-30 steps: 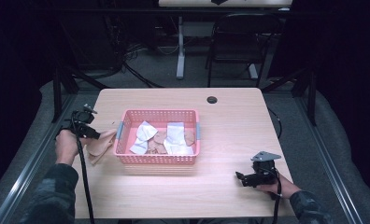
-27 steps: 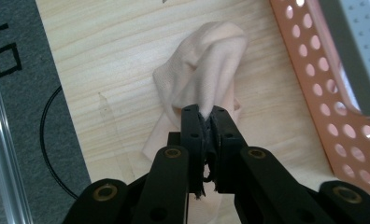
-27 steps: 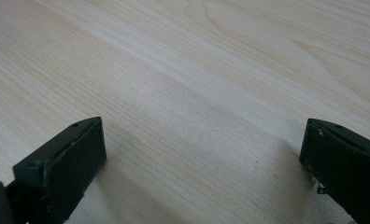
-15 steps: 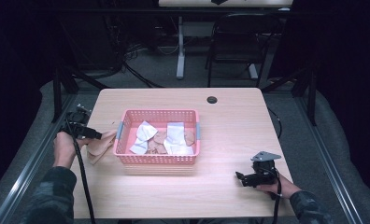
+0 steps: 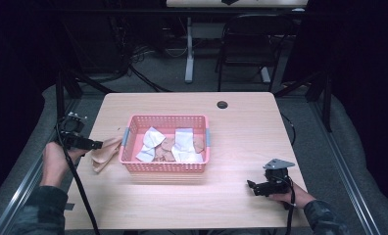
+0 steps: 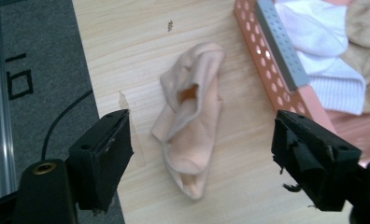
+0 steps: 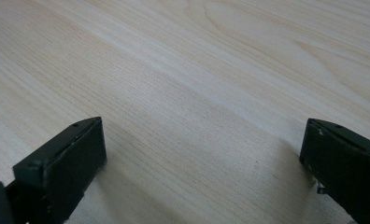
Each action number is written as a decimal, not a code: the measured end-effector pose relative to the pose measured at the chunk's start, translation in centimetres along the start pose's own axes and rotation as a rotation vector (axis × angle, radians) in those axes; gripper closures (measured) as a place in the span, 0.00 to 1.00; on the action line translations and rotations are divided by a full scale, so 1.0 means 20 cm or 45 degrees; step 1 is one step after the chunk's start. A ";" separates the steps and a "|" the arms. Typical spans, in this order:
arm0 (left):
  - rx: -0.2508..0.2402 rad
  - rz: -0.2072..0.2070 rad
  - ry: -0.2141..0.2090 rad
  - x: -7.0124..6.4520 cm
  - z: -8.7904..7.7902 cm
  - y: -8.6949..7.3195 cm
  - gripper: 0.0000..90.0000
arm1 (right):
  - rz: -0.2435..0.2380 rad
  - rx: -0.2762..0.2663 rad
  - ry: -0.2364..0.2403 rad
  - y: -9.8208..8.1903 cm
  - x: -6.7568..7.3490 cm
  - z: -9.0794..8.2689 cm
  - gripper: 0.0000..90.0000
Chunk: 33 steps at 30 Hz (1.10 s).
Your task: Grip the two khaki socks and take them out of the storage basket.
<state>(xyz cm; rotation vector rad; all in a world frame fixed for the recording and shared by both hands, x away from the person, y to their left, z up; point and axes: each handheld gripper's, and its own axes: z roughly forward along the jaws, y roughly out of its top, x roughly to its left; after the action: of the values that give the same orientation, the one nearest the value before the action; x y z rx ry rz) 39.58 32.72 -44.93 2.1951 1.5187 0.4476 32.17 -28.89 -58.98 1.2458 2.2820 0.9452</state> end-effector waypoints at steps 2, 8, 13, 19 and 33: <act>-0.004 0.022 0.006 -0.03 -0.02 -0.02 0.19 | 0.000 0.000 0.000 0.00 0.00 0.00 0.00; -0.036 0.036 -0.006 -0.09 -0.03 -0.12 0.16 | 0.000 0.000 0.000 0.00 0.00 0.00 0.00; -0.018 0.036 -0.013 -0.13 0.01 -0.20 0.14 | 0.000 -0.001 0.001 0.00 0.00 0.00 0.00; 0.027 0.007 -0.052 -0.16 0.08 -0.32 0.10 | 0.004 0.006 0.002 0.00 0.00 0.00 0.00; 0.103 -0.040 -0.094 -0.21 0.25 -0.53 0.05 | 0.009 0.000 0.006 0.00 0.00 0.00 0.00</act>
<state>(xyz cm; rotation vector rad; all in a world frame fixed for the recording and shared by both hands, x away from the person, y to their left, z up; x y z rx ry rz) 32.18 31.27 -54.67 2.2193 1.5547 0.2967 32.16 -28.86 -58.97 1.2539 2.2828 0.9516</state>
